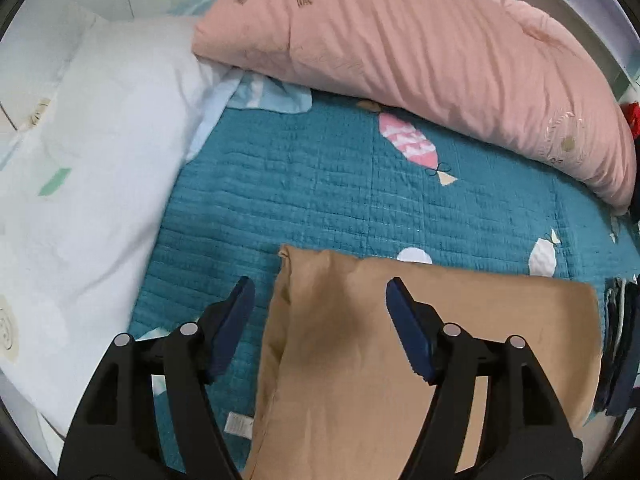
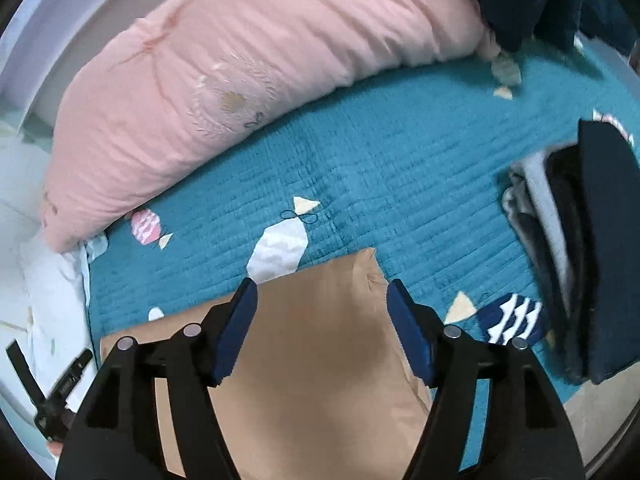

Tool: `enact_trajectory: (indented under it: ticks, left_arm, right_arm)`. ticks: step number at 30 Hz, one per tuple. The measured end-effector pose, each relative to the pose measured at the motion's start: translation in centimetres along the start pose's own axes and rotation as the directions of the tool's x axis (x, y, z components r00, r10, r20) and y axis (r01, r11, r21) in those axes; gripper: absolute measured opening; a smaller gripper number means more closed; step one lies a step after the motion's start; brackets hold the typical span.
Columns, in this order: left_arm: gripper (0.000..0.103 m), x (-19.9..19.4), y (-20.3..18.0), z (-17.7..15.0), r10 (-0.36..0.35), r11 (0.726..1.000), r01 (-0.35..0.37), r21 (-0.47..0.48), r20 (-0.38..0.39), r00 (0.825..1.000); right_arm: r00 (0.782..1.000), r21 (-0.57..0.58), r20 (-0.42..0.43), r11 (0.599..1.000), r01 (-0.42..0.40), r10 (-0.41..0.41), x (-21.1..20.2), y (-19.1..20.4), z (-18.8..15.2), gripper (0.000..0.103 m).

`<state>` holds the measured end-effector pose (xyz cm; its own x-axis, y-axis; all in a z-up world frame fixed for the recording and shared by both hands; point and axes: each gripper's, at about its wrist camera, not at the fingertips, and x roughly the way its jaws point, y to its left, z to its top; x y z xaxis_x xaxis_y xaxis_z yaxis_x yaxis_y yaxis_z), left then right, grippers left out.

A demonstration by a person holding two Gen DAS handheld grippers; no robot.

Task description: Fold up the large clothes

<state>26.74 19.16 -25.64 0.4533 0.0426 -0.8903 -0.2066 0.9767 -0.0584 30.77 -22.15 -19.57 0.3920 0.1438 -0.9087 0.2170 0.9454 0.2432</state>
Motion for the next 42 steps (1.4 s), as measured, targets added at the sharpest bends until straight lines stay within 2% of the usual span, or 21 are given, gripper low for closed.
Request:
enact_trajectory:
  ticks: [6,9,11,13,15,17,18,19,20,21,22,24,27,29,30,31,33,34,36,37,42]
  left_arm:
    - [0.070,-3.8,-0.6,-1.5,0.016,0.999,-0.018,0.038,0.048,0.999]
    - [0.070,-5.2,-1.0,-3.2,-0.015,0.999,0.012,0.050,0.048,0.999]
    - [0.069,-5.4,-1.6,-4.9,-0.053,0.997,0.051,0.063,0.022,0.998]
    - [0.069,-5.0,-2.3,-6.9,-0.070,0.994,0.070,0.088,-0.001,0.998]
    - [0.069,-4.1,-2.6,-9.0,-0.054,0.993,0.056,0.106,-0.023,0.998]
    - [0.068,-2.7,-2.0,-10.9,-0.042,0.994,0.049,0.097,-0.072,0.997]
    - [0.066,-1.5,-1.4,-12.1,-0.034,0.995,0.044,0.084,-0.112,0.993]
    - [0.060,-0.1,-0.7,-13.4,-0.010,0.997,0.021,0.079,-0.148,0.989]
    - [0.059,1.1,-0.2,-14.4,0.020,0.996,-0.005,0.088,-0.165,0.986]
    - [0.059,1.9,0.3,-15.1,0.029,0.995,-0.012,0.096,-0.173,0.984]
    - [0.059,2.3,0.7,-15.7,0.015,0.995,0.002,0.100,-0.168,0.986]
    - [0.058,1.6,0.7,-15.8,0.021,0.995,-0.005,0.100,-0.153,0.988]
    - [0.044,0.1,0.5,-15.4,0.041,0.995,-0.026,0.098,-0.155,0.987]
    - [0.036,-1.4,0.4,-15.2,0.013,0.997,-0.001,0.079,-0.142,0.990]
    - [0.034,-2.3,0.0,-15.3,-0.024,0.997,0.034,0.076,-0.131,0.991]
    - [0.032,-3.2,-0.8,-15.4,-0.052,0.994,0.063,0.089,-0.125,0.991]
    - [0.027,-4.3,-2.0,-15.7,-0.079,0.991,0.090,0.102,-0.109,0.991]
    - [0.027,-4.9,-3.0,-15.9,-0.114,0.987,0.125,0.101,-0.104,0.988]
    - [0.020,-5.2,-5.1,-16.6,-0.172,0.976,0.186,0.114,-0.117,0.978]
    - [0.012,-5.2,-6.0,-16.9,-0.175,0.973,0.190,0.128,-0.121,0.977]
    - [0.004,-3.2,-10.0,-19.3,-0.172,0.962,0.202,0.181,-0.172,0.970]
  right_arm:
    - [1.000,-0.091,0.013,0.996,0.010,-0.009,-2.6,1.0,-3.0,0.064]
    - [1.000,-0.148,-0.005,0.989,0.003,-0.004,-3.0,1.7,-5.7,0.064]
    - [1.000,-0.206,-0.027,0.979,0.010,-0.016,-2.5,2.1,-8.0,0.064]
    - [0.997,-0.240,-0.062,0.970,0.036,-0.052,-1.2,2.3,-10.1,0.048]
    - [0.987,-0.266,-0.132,0.962,0.057,-0.095,0.7,1.9,-12.1,0.038]
    - [0.969,-0.259,-0.188,0.959,0.111,-0.163,2.9,0.5,-14.2,0.037]
    - [0.964,-0.254,-0.198,0.959,0.125,-0.178,3.6,-0.1,-14.9,0.035]
    - [0.960,-0.250,-0.207,0.959,0.132,-0.187,4.7,-1.2,-15.7,0.030]
    - [0.957,-0.239,-0.221,0.961,0.135,-0.190,5.9,-2.4,-16.5,0.028]
    - [0.956,-0.220,-0.233,0.967,0.126,-0.178,6.7,-3.2,-16.9,0.027]
    - [0.963,-0.176,-0.236,0.981,0.087,-0.128,7.2,-4.3,-17.2,0.027]
    - [0.968,-0.146,-0.229,0.987,0.072,-0.104,6.8,-4.8,-17.2,0.024]
    - [0.962,-0.131,-0.225,0.983,0.126,-0.154,5.6,-4.7,-16.6,0.019]
    - [0.973,-0.088,-0.198,0.991,0.105,-0.120,3.8,-4.5,-16.3,0.021]
    - [0.980,-0.092,-0.176,0.993,0.080,-0.095,2.9,-4.1,-16.2,0.019]
    - [0.985,-0.105,-0.154,0.993,0.058,-0.074,2.0,-3.3,-16.3,0.014]
    - [0.991,-0.133,-0.132,0.991,0.009,-0.027,0.8,-1.5,-16.8,0.006]
    - [0.991,-0.144,-0.133,0.989,-0.027,0.007,0.5,-0.6,-17.1,0.003]
    - [0.988,-0.180,-0.145,0.981,-0.078,0.052,0.5,1.3,-17.9,0.001]
    - [0.987,-0.208,-0.153,0.974,-0.090,0.059,0.8,2.5,-18.3,0.000]
    - [0.973,-0.269,-0.216,0.953,-0.142,0.084,3.6,5.8,-20.8,0.000]
